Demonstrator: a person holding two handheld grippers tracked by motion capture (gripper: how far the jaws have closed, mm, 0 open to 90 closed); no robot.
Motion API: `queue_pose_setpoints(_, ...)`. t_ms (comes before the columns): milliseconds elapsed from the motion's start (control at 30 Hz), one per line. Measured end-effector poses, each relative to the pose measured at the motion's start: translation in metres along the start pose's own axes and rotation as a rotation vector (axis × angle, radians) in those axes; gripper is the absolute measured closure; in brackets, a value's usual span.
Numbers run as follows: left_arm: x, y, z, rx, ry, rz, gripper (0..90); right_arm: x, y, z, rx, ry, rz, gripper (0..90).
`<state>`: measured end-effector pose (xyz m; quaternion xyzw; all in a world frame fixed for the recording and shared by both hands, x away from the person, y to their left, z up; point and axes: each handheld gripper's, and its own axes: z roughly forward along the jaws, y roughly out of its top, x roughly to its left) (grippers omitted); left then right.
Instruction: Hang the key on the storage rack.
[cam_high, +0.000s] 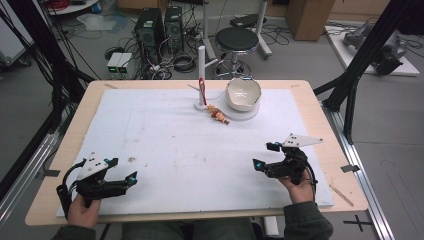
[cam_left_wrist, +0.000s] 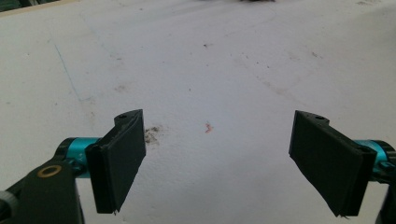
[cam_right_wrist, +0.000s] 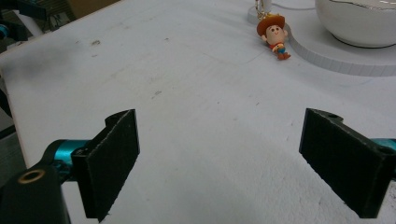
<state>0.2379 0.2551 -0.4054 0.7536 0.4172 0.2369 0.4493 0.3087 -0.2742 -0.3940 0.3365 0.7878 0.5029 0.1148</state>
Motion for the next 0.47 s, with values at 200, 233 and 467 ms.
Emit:
queue_pose_setpoints(200, -0.001, 0.000, 0.000, 0.004, -0.009, 0.006, 19.1, 0.002, -0.003, -0.008, -0.015, -0.007, 0.002, 11.1)
queue_pose_setpoints(233, 0.000, 0.000, 0.000, 0.003, -0.009, 0.006, 19.1, 0.002, -0.004, -0.010, -0.012, -0.008, 0.002, 11.1)
queue_pose_setpoints(467, 0.003, 0.000, 0.000, 0.000, -0.002, -0.004, 19.1, 0.001, -0.010, -0.013, -0.009, -0.004, -0.001, 11.1)
